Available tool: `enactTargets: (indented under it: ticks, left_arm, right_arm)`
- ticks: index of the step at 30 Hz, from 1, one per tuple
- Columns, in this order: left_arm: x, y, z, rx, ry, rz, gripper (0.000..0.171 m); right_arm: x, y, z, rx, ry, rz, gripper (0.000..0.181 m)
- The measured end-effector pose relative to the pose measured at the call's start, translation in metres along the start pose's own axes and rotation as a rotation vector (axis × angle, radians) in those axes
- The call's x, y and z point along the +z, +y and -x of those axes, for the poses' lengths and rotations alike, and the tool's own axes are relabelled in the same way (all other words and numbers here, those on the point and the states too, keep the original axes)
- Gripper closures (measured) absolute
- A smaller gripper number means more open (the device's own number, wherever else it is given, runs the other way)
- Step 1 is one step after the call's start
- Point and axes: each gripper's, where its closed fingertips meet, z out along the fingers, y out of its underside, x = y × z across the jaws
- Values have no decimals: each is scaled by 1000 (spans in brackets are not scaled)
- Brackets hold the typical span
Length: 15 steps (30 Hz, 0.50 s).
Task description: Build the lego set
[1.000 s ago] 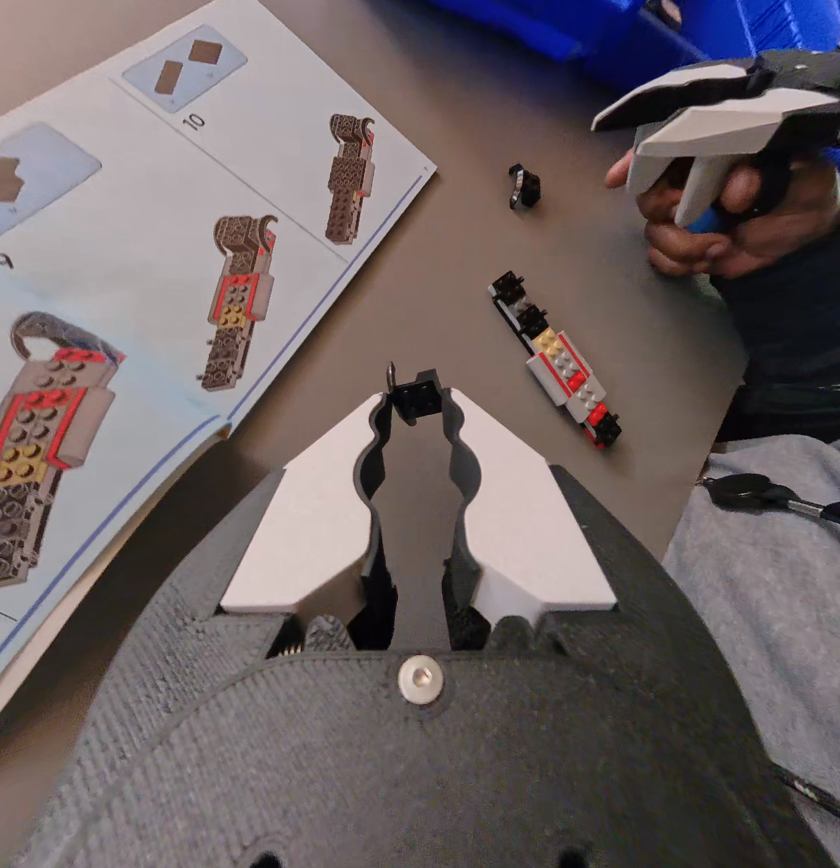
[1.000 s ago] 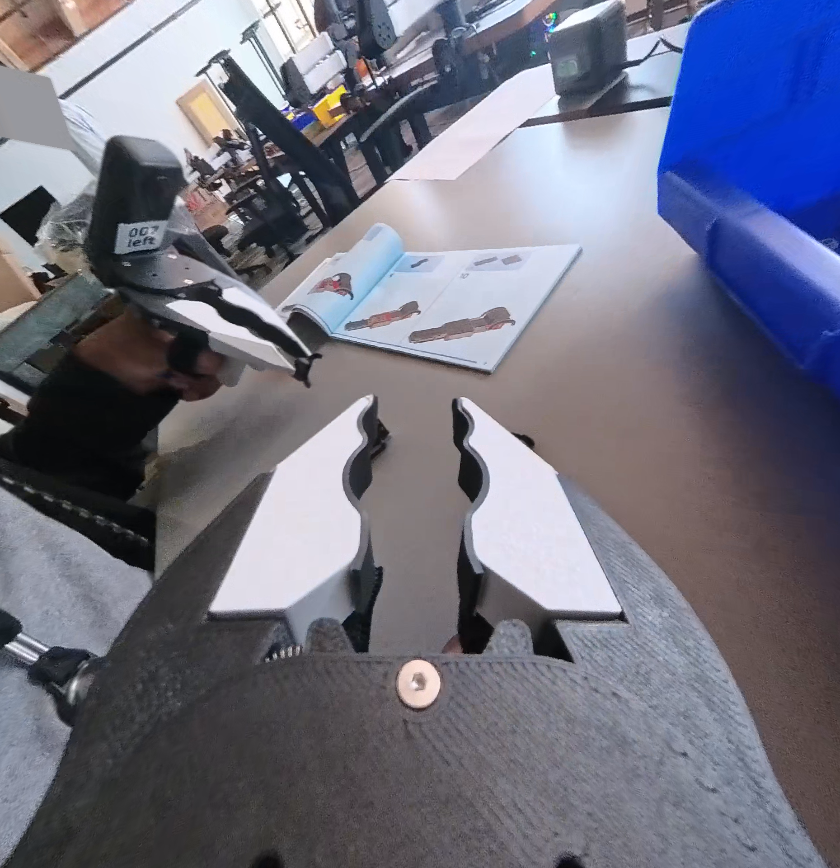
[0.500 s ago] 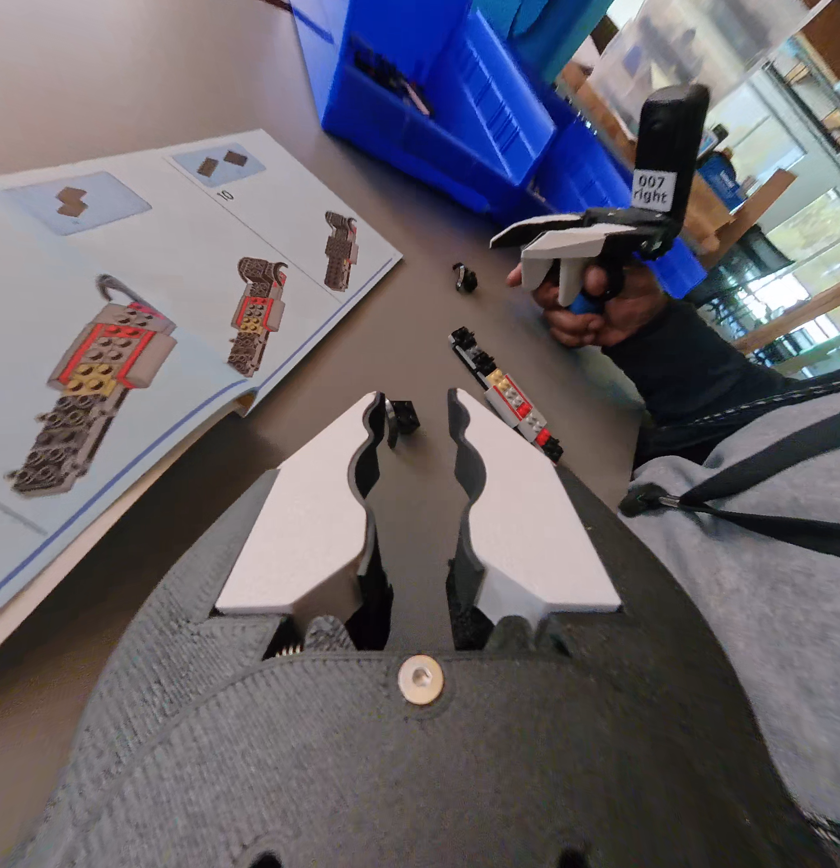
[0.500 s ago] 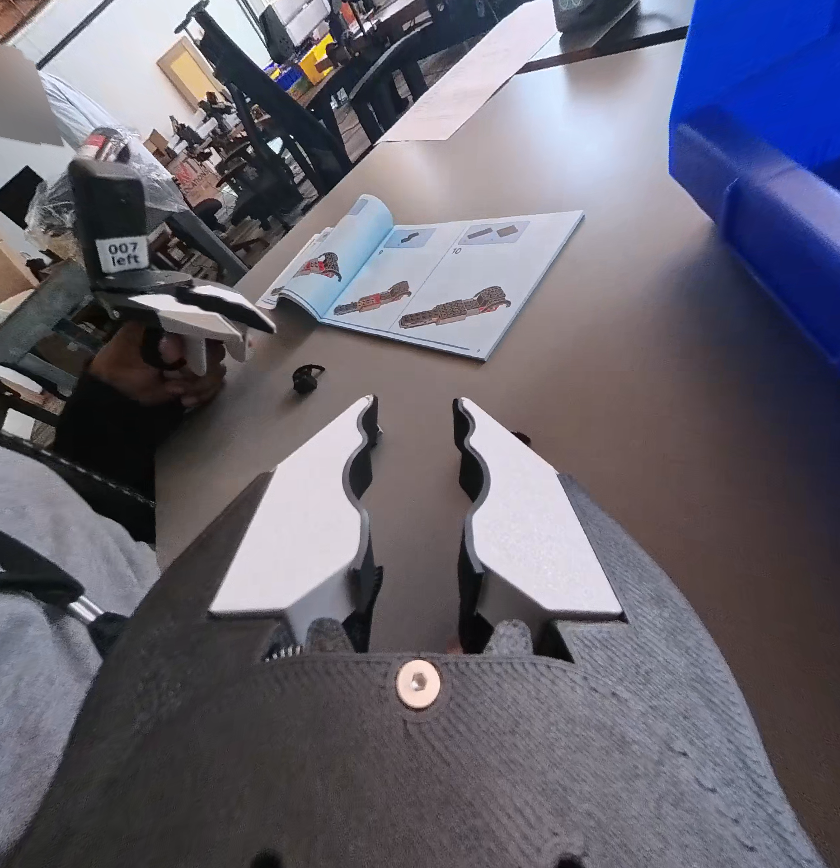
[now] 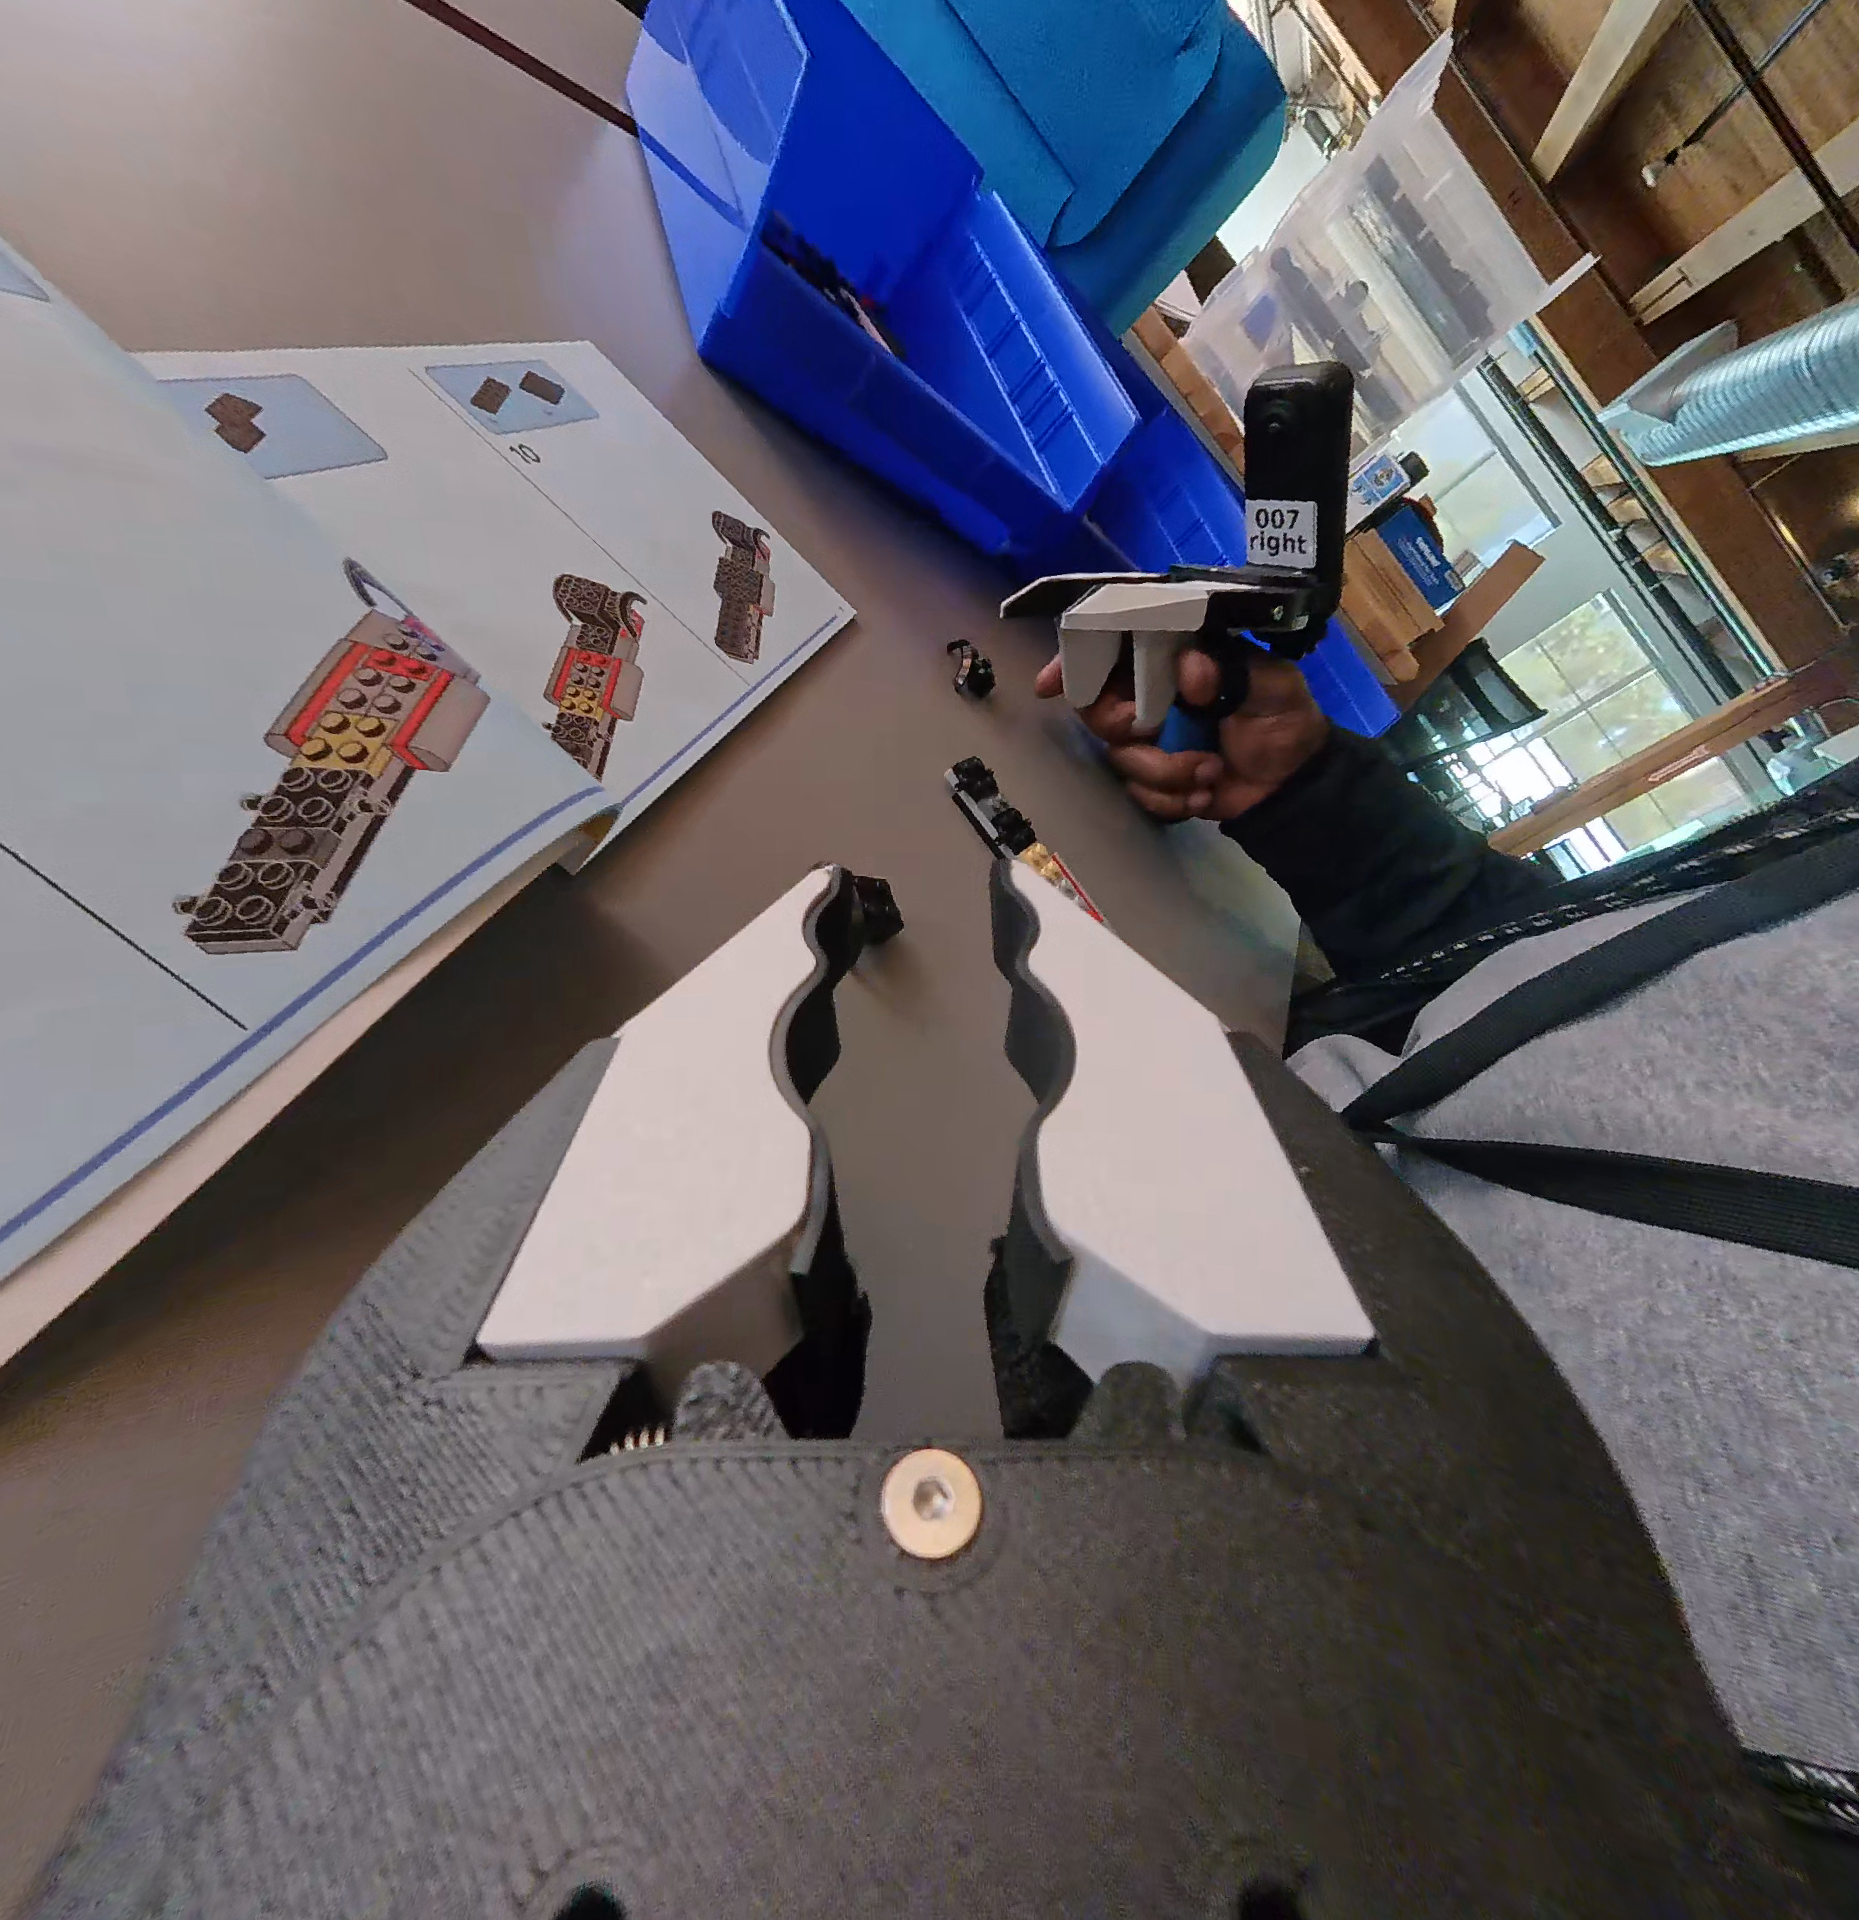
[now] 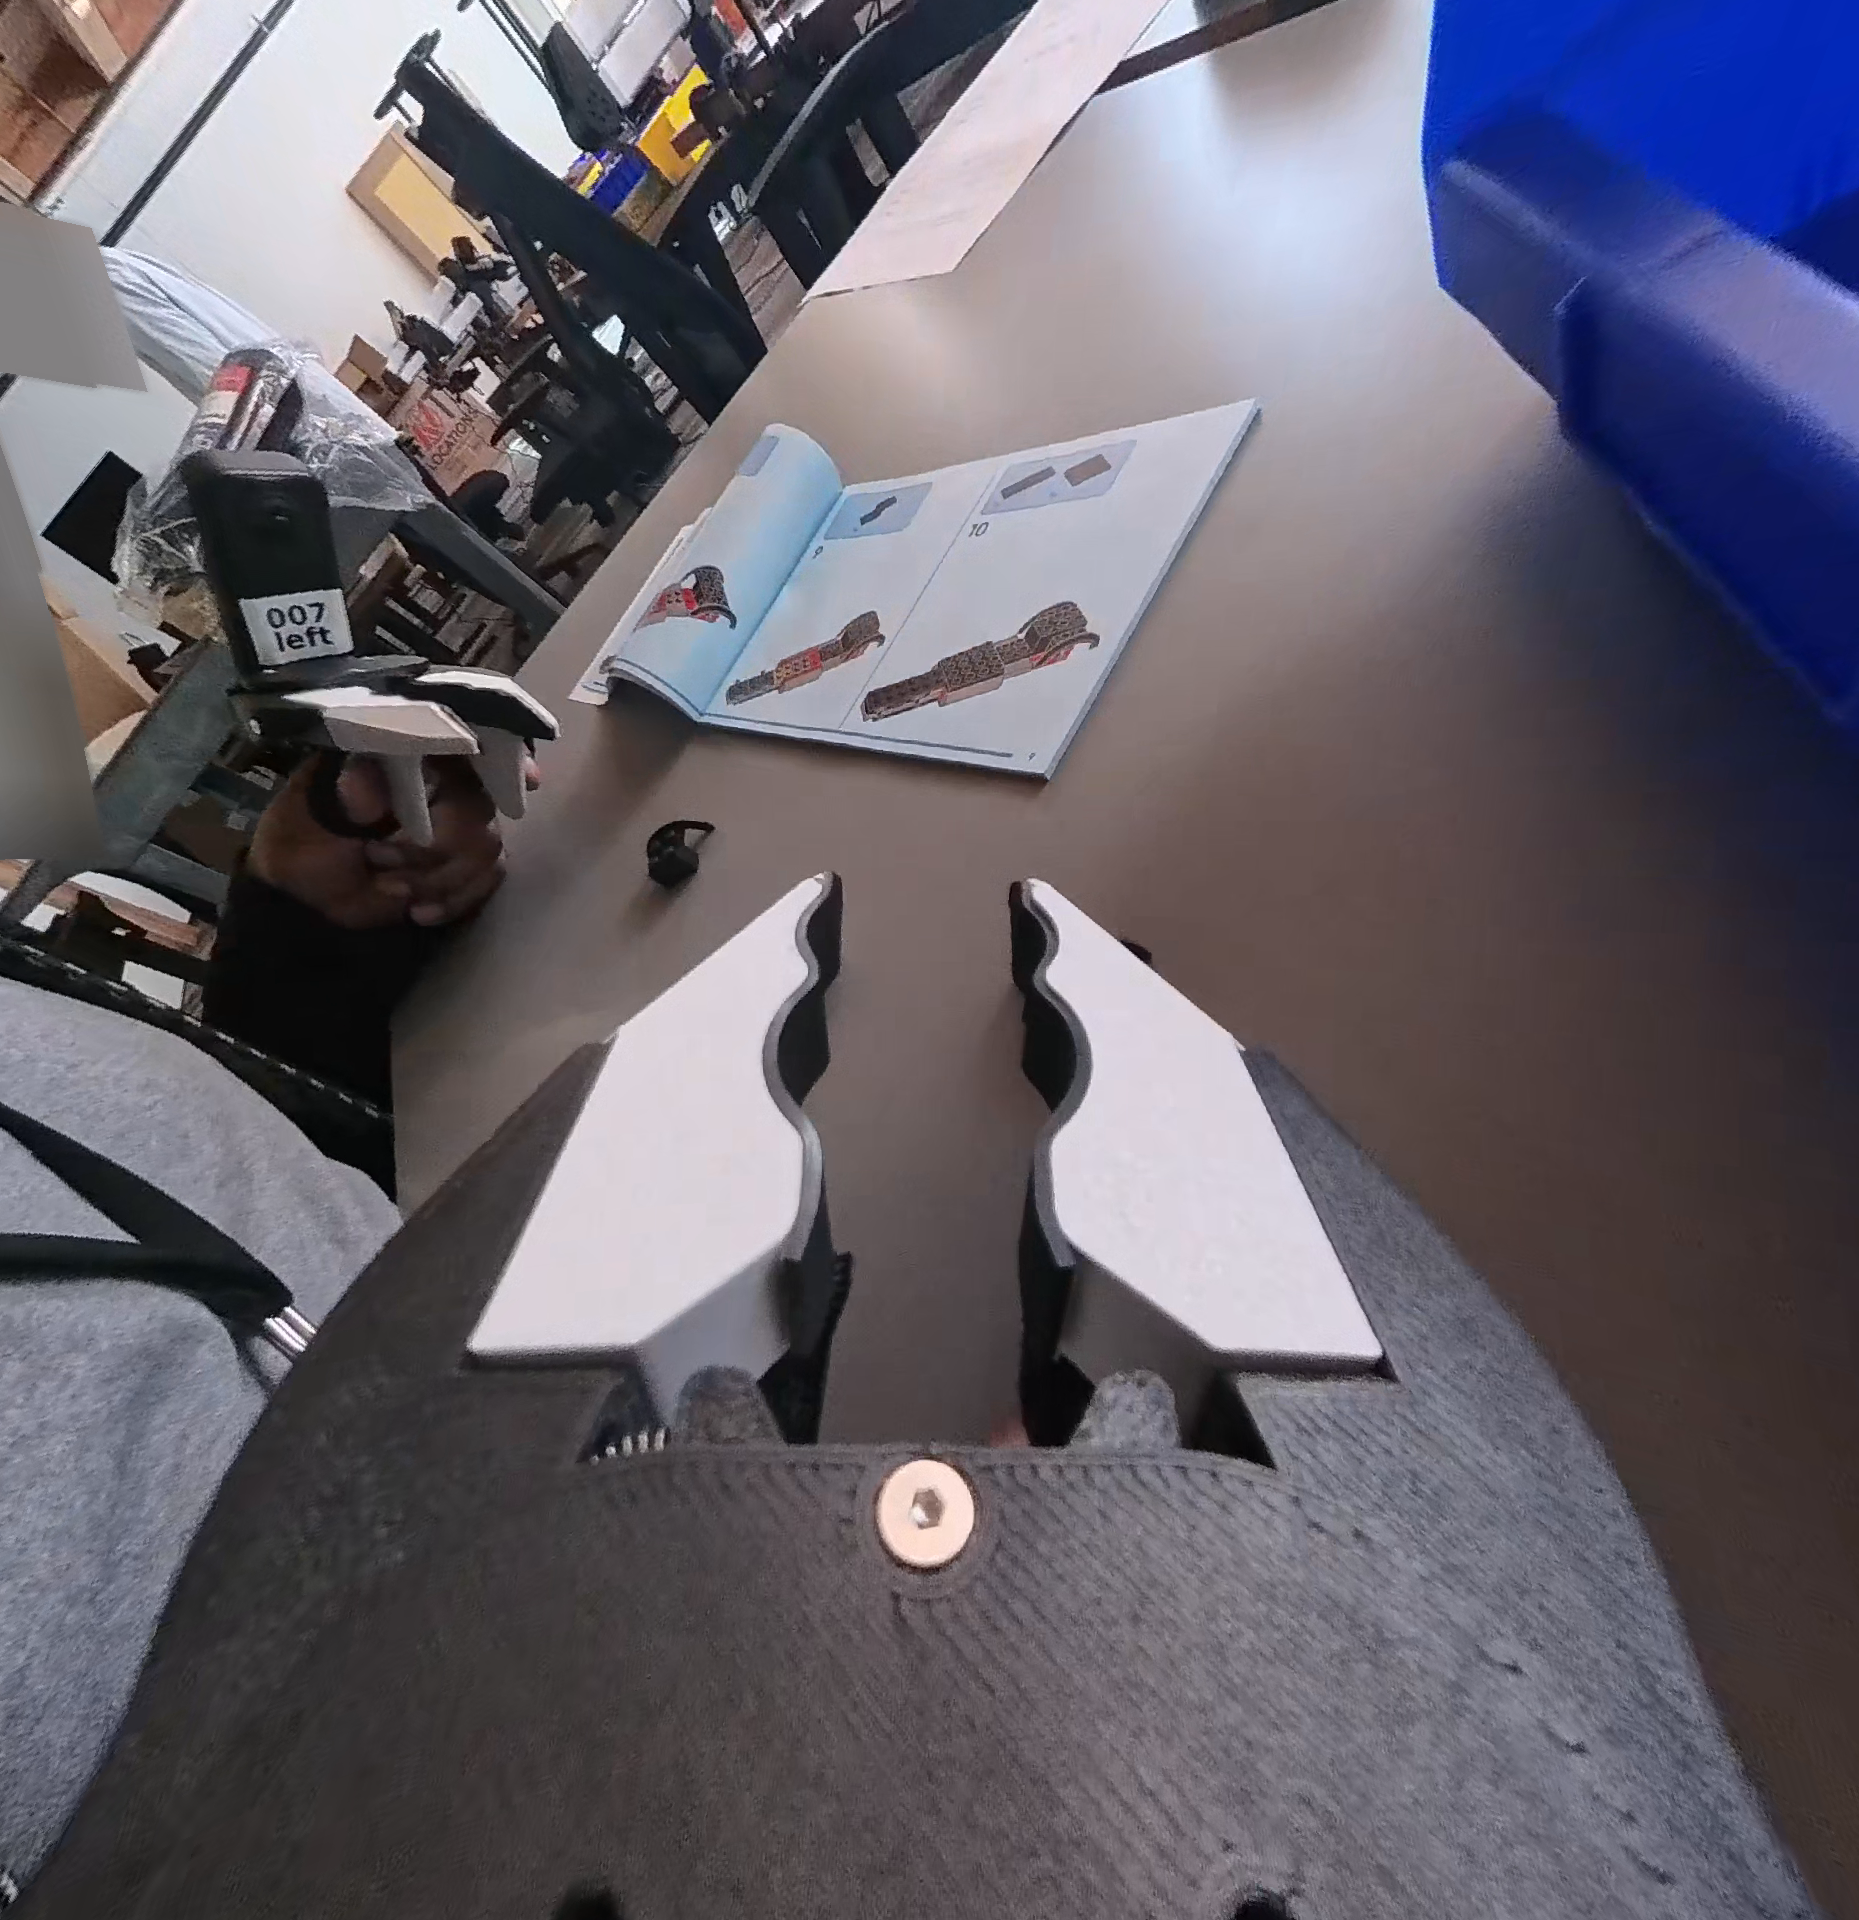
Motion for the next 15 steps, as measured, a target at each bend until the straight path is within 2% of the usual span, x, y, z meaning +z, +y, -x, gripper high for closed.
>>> enactTargets:
  ticks: [15]
  left_arm:
    - [6,6,4,9,-39,48,146]
  right_arm:
    - [-2,-1,3,-18,-11,-19,147]
